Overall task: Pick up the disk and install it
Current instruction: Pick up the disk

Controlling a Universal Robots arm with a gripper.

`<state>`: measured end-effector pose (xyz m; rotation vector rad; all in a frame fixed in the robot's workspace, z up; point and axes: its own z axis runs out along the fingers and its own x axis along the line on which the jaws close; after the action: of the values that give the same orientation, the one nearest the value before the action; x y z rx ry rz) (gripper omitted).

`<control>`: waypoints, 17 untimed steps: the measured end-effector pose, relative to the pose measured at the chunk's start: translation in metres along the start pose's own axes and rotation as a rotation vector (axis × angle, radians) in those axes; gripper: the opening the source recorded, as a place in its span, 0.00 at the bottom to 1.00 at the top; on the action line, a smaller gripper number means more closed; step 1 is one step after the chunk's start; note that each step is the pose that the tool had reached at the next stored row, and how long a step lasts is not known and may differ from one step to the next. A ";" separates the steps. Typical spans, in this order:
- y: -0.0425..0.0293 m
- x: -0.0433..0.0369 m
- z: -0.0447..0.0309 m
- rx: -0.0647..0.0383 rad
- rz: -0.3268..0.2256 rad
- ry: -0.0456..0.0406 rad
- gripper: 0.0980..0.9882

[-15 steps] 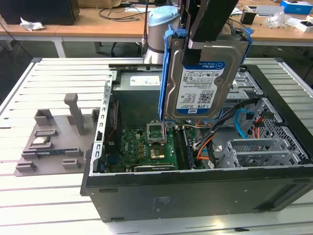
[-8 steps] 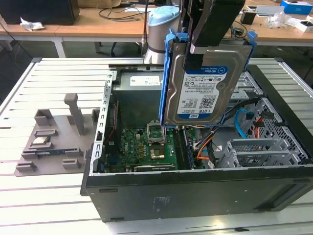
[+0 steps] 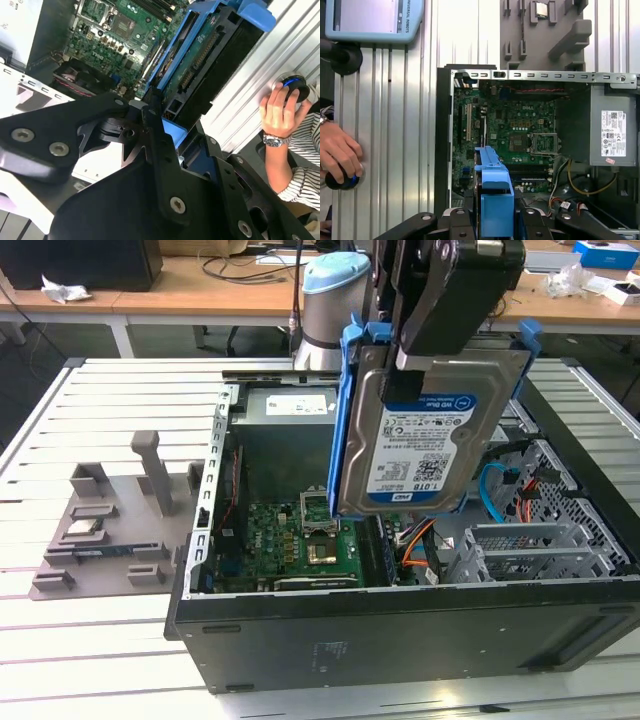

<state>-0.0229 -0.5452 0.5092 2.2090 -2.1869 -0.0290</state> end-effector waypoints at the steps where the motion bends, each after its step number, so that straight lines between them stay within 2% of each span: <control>1: 0.0000 0.0019 0.0000 0.000 0.000 0.0001 0.30; 8: 0.0001 0.0163 0.0002 0.000 0.000 0.0000 0.30; 17: 0.0003 0.0304 0.0004 0.000 0.000 0.0000 0.30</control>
<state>-0.0229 -0.5756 0.5091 2.2090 -2.1869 -0.0290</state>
